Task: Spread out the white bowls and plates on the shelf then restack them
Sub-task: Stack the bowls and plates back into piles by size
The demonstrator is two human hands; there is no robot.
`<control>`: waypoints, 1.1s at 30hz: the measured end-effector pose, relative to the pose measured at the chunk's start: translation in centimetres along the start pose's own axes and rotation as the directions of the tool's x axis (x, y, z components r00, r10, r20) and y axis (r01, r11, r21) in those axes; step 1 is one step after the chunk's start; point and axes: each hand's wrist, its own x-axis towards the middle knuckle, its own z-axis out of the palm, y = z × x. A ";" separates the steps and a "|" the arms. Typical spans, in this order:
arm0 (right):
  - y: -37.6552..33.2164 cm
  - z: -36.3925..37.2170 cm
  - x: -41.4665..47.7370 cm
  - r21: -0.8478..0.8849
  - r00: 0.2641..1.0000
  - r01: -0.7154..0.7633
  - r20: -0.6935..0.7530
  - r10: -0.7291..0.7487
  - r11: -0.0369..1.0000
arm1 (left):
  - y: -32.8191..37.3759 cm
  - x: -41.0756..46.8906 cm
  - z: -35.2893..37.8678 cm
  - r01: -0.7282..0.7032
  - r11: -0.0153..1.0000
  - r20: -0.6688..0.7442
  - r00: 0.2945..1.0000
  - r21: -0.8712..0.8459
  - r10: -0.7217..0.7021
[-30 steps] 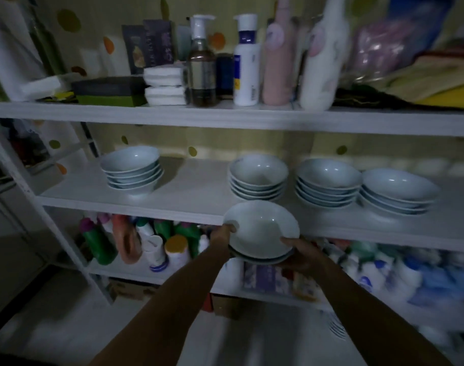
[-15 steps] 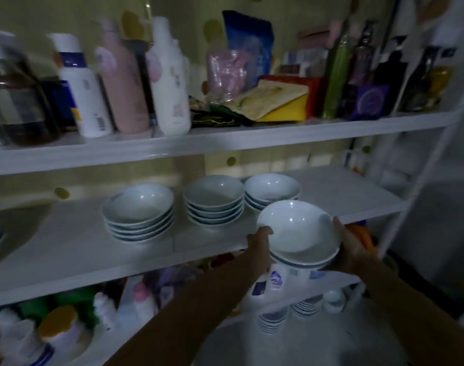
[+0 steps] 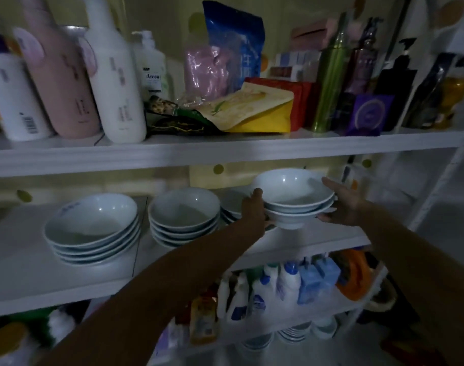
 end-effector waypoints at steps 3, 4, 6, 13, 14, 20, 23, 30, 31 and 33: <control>-2.5 -0.9 1.4 -0.104 0.995 -0.048 0.081 0.056 0.993 | -0.6 0.0 1.5 -0.035 0.998 -0.076 0.997 -0.050 0.031; -3.1 -1.1 1.8 -0.135 0.994 -0.049 0.089 0.061 0.990 | -0.7 0.1 2.1 -0.051 0.996 -0.106 0.993 -0.068 0.043; -4.0 -1.4 2.7 -0.181 0.992 -0.033 0.117 0.055 0.983 | -0.9 0.6 2.9 -0.082 0.993 -0.163 0.984 -0.081 0.068; -3.8 0.4 5.9 -0.120 0.974 0.019 0.228 0.009 0.993 | 0.6 1.6 3.4 -0.262 0.961 -0.359 0.892 0.084 0.275; -3.2 0.9 6.4 -0.083 0.970 0.019 0.243 0.002 0.996 | 0.8 1.8 3.0 -0.245 0.961 -0.376 0.885 0.128 0.275; 0.4 3.6 9.6 -0.133 0.949 0.095 0.311 -0.049 0.987 | 0.5 3.5 -0.7 -0.036 0.854 -0.479 0.815 0.519 0.326; 2.4 4.5 10.5 -0.224 0.948 0.179 0.300 -0.107 0.958 | 0.2 4.3 -0.8 0.060 0.798 -0.522 0.785 0.600 0.333; 3.7 5.2 12.7 -0.248 0.969 0.196 0.199 -0.148 0.949 | -1.3 5.2 -0.8 -0.035 0.898 -0.612 0.720 0.439 0.327; 3.9 5.2 13.1 -0.233 0.965 0.193 0.218 -0.142 0.953 | -1.5 5.2 -0.7 -0.105 0.929 -0.630 0.707 0.354 0.320; 4.3 5.4 13.9 -0.191 0.958 0.186 0.251 -0.135 0.964 | -2.0 5.4 -0.9 -0.150 0.944 -0.622 0.720 0.293 0.307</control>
